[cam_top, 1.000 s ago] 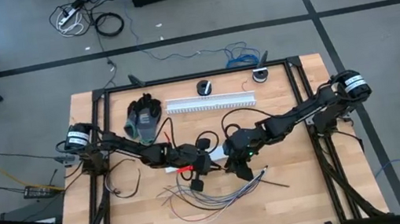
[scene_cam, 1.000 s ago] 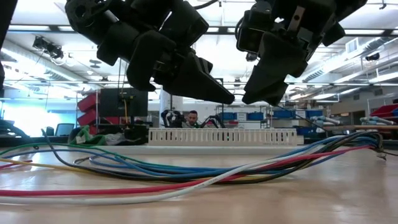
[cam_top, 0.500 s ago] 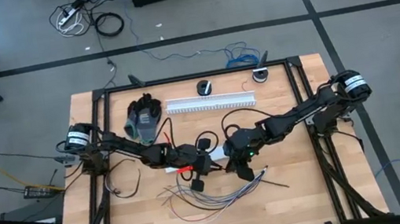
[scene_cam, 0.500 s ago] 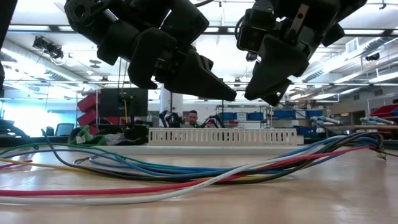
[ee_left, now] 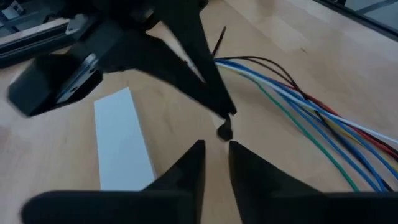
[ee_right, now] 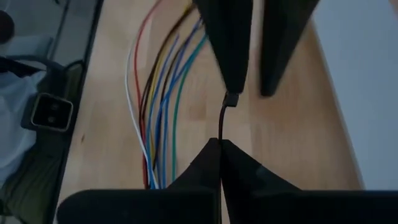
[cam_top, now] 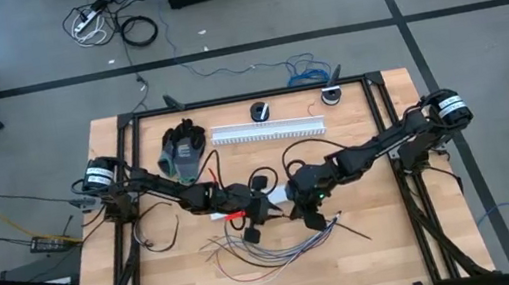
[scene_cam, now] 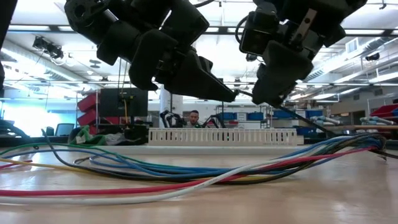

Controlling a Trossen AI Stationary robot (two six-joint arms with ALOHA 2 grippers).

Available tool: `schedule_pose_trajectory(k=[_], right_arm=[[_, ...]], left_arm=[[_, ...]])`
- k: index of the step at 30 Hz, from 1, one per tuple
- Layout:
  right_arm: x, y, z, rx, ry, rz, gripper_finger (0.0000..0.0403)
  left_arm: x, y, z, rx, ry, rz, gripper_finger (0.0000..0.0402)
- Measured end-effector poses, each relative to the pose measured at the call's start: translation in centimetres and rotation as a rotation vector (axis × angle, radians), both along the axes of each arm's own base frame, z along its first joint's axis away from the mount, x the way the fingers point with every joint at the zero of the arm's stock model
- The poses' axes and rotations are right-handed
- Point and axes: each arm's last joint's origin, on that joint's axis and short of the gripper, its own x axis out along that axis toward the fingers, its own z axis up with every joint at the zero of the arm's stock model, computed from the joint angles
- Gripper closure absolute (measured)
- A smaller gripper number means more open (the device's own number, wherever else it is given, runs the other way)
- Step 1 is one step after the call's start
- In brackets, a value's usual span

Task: Ziptie cables
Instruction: Wrap the black zip tie around the cables

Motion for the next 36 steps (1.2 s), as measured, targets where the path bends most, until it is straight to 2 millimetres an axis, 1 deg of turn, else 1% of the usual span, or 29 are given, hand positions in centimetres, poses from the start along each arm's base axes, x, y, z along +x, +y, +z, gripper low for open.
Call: schedule_pose_trajectory(k=[3, 6, 10, 15, 19, 22, 25, 27, 31, 36], right_arm=[[-0.2, 0.1, -0.3, -0.028, 0.031, -0.019, 0.0402], [-0.2, 0.2, -0.2, -0.056, 0.017, -0.038, 0.0402], [-0.2, 0.4, -0.2, -0.08, 0.002, -0.047, 0.0402], [-0.3, 0.8, -0.2, -0.137, -0.012, -0.071, 0.0403], [-0.5, 1.2, -0.4, -0.157, -0.031, -0.081, 0.0403], [-0.9, 1.3, -1.2, -0.13, -0.066, -0.092, 0.0403], [-1.4, 1.3, -1.9, -0.089, -0.132, -0.12, 0.0403], [-1.6, 1.2, -2.1, -0.074, -0.208, -0.144, 0.0403], [-1.7, 1.0, -1.9, -0.079, -0.337, -0.188, 0.0403], [-1.9, 0.9, -1.9, -0.118, -0.376, -0.209, 0.0403]], left_arm=[[0.0, 0.1, 0.0, 0.005, 0.0, 0.047, 0.0293], [-0.1, 0.3, -0.2, -0.044, 0.03, 0.093, 0.0266], [-0.3, 0.3, -0.6, -0.132, 0.086, 0.106, 0.025], [-1.1, 0.4, -1.4, -0.19, 0.112, 0.122, 0.0254], [-2.3, 0.6, -2.0, -0.239, 0.076, 0.149, 0.0264], [-3.4, 0.8, -2.1, -0.295, -0.005, 0.158, 0.027], [-4.4, 1.0, -1.6, -0.379, -0.169, 0.166, 0.0273], [-4.8, 1.1, -1.3, -0.412, -0.249, 0.17, 0.0273], [-5.3, 1.1, -1.4, -0.423, -0.292, 0.227, 0.0273], [-5.3, 1.0, -0.6, -0.469, -0.368, 0.231, 0.0273]])
